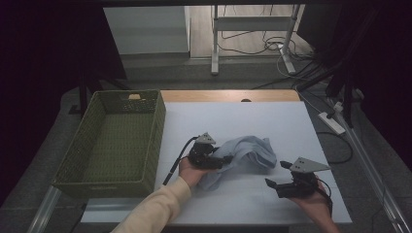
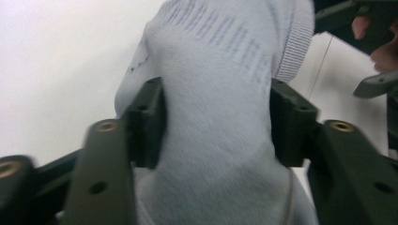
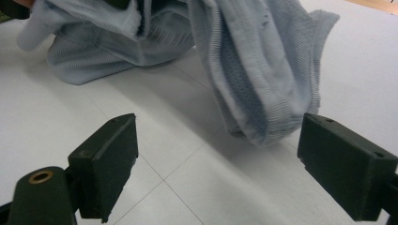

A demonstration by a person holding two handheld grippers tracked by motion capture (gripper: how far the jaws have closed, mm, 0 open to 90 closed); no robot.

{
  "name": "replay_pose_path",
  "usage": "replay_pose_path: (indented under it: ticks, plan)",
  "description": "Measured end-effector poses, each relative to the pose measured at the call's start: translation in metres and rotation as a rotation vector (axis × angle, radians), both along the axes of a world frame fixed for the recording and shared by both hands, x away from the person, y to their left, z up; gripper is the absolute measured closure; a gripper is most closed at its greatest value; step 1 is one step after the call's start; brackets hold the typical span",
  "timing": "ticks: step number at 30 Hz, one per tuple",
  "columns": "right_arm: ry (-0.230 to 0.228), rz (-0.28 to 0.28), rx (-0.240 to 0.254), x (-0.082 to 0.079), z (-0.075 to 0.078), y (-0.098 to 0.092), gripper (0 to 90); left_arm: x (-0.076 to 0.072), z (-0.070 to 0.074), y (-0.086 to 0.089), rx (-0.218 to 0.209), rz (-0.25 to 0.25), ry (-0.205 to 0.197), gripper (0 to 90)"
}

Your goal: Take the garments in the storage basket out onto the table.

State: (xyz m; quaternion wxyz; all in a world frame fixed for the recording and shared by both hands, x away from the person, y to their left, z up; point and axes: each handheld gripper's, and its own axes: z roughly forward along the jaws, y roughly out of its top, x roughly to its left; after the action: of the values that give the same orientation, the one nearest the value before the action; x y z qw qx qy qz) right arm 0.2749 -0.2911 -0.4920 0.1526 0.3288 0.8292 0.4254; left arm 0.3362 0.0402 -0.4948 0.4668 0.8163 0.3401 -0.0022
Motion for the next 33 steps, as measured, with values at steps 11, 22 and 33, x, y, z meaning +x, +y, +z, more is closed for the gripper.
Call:
replay_pose_path:
  ticks: [11, 22, 33]
  plan:
    - [0.000, -0.006, 0.001, -0.001, 0.001, -0.001, 12.6, -0.008, 0.024, 0.019, -0.096, 0.024, -0.074, 35.6]
    - [-0.001, -0.006, 0.008, -0.001, 0.000, 0.000, 12.6, -0.015, 0.034, 0.027, -0.092, 0.007, -0.083, 33.7]
    - [-0.008, -0.014, 0.010, -0.001, 0.001, -0.003, 12.6, -0.022, 0.041, 0.034, -0.084, 0.004, -0.088, 33.9]
